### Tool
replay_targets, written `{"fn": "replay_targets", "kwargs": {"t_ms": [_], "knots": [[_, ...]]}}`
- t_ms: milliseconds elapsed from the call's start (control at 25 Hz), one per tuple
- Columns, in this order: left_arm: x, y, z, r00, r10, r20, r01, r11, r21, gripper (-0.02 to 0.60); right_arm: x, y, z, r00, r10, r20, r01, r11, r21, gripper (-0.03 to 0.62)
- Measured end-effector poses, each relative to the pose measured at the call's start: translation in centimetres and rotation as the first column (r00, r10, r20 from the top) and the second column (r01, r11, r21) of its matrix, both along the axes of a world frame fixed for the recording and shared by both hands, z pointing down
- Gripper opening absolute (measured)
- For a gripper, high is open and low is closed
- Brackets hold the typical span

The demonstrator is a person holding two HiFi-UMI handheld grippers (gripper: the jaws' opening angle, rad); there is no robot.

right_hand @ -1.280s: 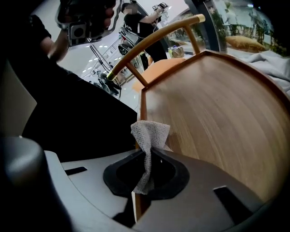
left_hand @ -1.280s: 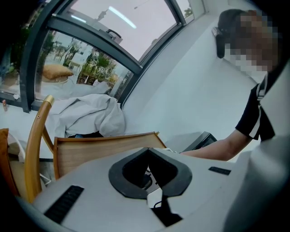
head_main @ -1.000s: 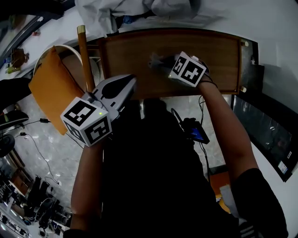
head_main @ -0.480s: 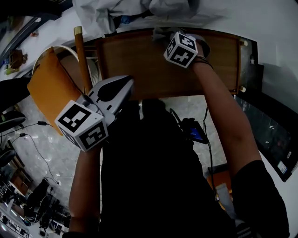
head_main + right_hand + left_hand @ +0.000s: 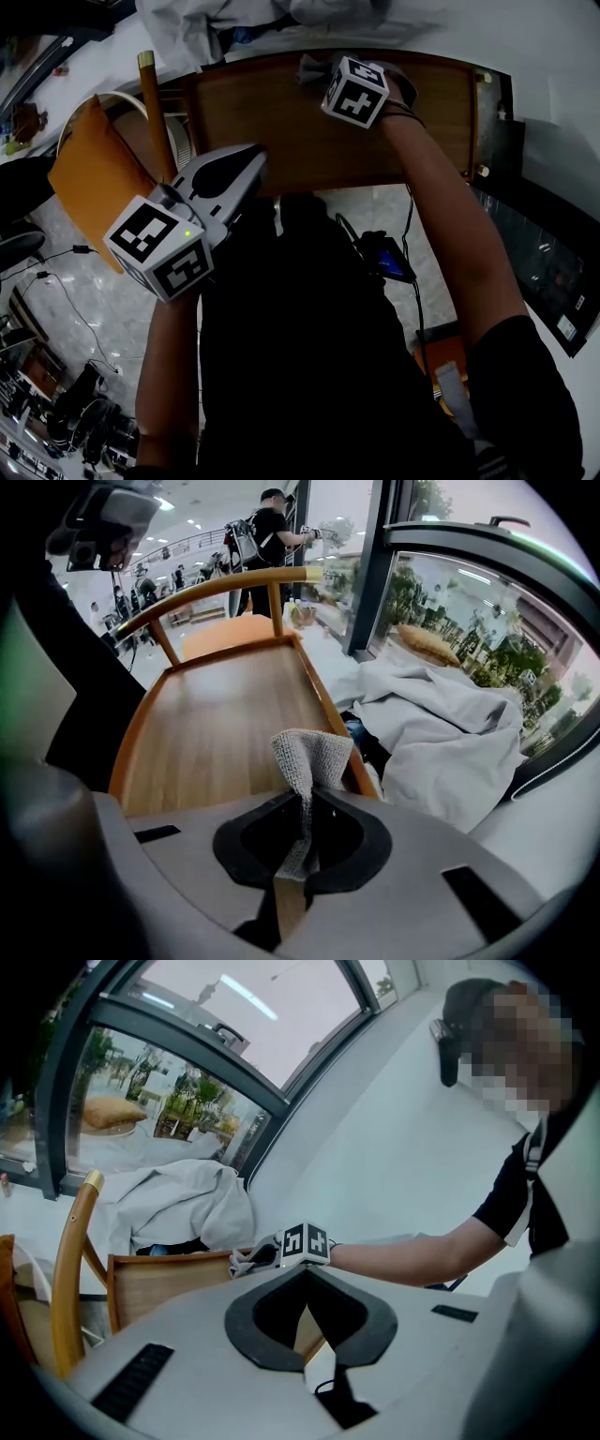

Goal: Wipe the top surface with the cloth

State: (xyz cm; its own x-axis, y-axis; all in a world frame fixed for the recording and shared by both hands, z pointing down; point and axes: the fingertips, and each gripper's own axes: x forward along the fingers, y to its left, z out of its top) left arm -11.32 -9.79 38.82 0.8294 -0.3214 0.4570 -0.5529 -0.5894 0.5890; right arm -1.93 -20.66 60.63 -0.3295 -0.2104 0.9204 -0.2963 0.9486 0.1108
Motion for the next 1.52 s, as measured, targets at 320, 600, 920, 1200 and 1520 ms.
{"fn": "replay_targets", "kwargs": {"t_ms": [320, 600, 920, 1200, 1520], "knots": [[-0.2, 0.1, -0.2, 1.0, -0.001, -0.007, 0.001, 1.0, 0.0, 0.012, -0.8, 7.3, 0.6, 0.998, -0.068, 0.006, 0.068, 0.996, -0.058, 0.037], [0.4, -0.2, -0.2, 1.0, 0.007, -0.025, -0.007, 1.0, 0.008, 0.012, -0.9, 14.2, 1.0, 0.997, -0.067, 0.05, 0.074, 0.985, -0.159, 0.037], [2.1, -0.1, -1.1, 0.997, 0.043, -0.072, -0.041, 0.999, 0.025, 0.012, -1.1, 20.6, 1.3, 0.995, -0.097, 0.038, 0.104, 0.906, -0.41, 0.037], [1.8, 0.8, -1.4, 0.989, 0.117, -0.096, -0.113, 0.993, 0.041, 0.012, -0.4, 21.5, 1.6, 0.992, -0.113, -0.059, 0.064, 0.838, -0.542, 0.035], [0.8, 1.9, -1.1, 0.972, 0.124, -0.201, -0.127, 0.992, -0.001, 0.012, -1.7, 22.9, 1.2, 0.987, -0.149, -0.06, 0.068, 0.724, -0.687, 0.035]]}}
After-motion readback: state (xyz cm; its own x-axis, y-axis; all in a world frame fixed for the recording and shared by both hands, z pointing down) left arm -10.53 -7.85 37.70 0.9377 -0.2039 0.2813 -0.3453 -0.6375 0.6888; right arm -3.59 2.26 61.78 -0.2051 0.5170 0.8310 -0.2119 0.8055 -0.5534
